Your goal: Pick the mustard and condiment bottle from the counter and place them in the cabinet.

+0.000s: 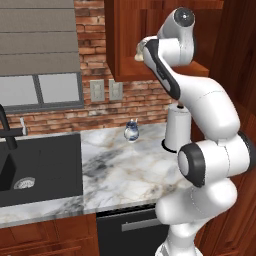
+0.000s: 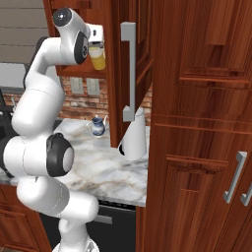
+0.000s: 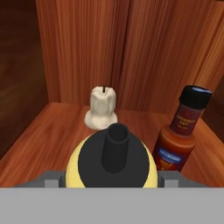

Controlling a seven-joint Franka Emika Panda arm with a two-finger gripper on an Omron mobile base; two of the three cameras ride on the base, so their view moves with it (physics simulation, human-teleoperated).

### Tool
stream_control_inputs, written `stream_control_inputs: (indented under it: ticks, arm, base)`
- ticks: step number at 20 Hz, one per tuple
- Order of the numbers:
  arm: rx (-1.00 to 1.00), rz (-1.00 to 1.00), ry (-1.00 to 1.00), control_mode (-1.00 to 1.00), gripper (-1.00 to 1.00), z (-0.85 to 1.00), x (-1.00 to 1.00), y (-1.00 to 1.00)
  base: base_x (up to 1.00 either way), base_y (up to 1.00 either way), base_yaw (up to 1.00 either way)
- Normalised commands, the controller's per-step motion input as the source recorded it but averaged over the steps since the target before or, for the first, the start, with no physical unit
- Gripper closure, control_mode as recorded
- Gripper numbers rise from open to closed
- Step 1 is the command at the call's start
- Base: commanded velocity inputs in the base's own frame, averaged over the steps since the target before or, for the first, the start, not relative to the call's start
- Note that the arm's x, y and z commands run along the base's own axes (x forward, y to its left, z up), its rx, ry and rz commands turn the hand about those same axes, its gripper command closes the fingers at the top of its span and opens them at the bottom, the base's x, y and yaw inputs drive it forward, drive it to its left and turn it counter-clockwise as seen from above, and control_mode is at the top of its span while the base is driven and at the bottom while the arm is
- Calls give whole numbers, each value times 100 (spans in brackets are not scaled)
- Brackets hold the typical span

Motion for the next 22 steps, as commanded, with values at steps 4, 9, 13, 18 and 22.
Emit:
stream_control_inputs:
  ticks: [4,9,13,18,22]
  arm:
    - [0,0,-1,-100,-100,-19,0,0]
    - [0,0,-3,-100,-100,-9,0,0]
    - [0,0,-4,-100,-100,-9,0,0]
    - [0,0,-7,-100,-100,-14,0,0]
    - [0,0,-9,-100,-100,-13,1,0]
  base:
    - [0,0,0]
    - [0,0,0]
    - [0,0,0]
    - [0,0,0]
    - [0,0,0]
